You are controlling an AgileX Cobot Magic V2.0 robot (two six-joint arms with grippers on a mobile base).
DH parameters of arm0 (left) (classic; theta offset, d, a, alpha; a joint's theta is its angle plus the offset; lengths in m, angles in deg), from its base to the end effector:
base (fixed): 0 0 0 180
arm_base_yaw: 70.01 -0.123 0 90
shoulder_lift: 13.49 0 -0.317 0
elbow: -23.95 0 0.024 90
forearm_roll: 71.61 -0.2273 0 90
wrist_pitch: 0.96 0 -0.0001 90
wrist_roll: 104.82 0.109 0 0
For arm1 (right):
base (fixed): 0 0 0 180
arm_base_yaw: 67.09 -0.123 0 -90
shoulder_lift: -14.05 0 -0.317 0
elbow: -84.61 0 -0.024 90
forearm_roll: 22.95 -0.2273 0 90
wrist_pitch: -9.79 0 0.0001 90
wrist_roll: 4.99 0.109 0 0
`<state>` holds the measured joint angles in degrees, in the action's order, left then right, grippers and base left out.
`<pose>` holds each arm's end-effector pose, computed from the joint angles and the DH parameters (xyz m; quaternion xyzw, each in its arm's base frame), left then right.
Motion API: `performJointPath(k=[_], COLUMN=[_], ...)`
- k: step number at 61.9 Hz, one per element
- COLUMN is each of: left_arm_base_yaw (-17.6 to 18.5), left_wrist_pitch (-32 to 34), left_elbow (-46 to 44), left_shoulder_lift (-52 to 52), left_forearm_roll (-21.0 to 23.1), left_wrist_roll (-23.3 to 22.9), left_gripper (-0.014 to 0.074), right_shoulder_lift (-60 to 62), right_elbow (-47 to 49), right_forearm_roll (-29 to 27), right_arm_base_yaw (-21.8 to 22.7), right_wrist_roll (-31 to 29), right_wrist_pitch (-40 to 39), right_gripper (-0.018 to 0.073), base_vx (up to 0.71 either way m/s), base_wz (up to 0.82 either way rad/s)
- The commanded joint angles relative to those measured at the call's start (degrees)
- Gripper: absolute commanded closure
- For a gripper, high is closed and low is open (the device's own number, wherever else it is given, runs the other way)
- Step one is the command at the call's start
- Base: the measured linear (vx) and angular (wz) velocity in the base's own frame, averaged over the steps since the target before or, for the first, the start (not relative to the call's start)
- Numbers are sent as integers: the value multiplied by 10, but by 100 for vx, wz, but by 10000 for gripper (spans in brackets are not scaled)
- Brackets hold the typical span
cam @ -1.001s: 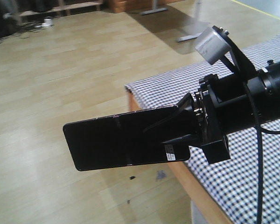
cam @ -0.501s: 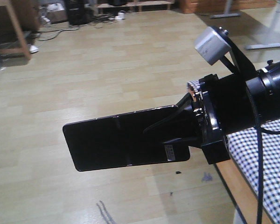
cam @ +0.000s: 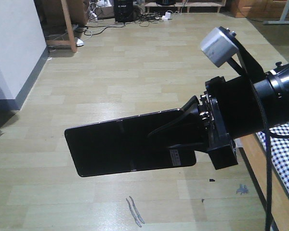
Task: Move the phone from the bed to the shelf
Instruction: 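Hold the phone in the right gripper while the base turns away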
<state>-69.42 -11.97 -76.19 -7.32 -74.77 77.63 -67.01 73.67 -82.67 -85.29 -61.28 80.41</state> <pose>0.0181 0.0010 0.1833 0.0366 0.7482 0.0326 0.6617 0.1746 0.1509 0.3991 -0.4453 0.7383 0.4197 0.2835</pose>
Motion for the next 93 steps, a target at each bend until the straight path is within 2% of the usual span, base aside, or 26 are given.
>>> performJointPath(k=[1,45,93], left_arm_base_yaw=[1,1,1], left_wrist_pitch=[42,42,42], left_elbow=[-15,-15,-15], left_shoulder_lift=[-5,-5,-5], left_forearm_roll=[3,3,3], left_wrist_roll=[-2,-2,-2], left_gripper=[596,596,596], right_shoulder_lift=[18,18,18], right_elbow=[15,15,15], right_forearm_roll=[-48,-49,-49], right_arm_base_yaw=[0,0,0], right_wrist_roll=[-4,-4,-4], right_wrist_pitch=[32,32,32], right_gripper=[560,560,560], base_vx=[-3,7,25], base_wz=[12,1,-2])
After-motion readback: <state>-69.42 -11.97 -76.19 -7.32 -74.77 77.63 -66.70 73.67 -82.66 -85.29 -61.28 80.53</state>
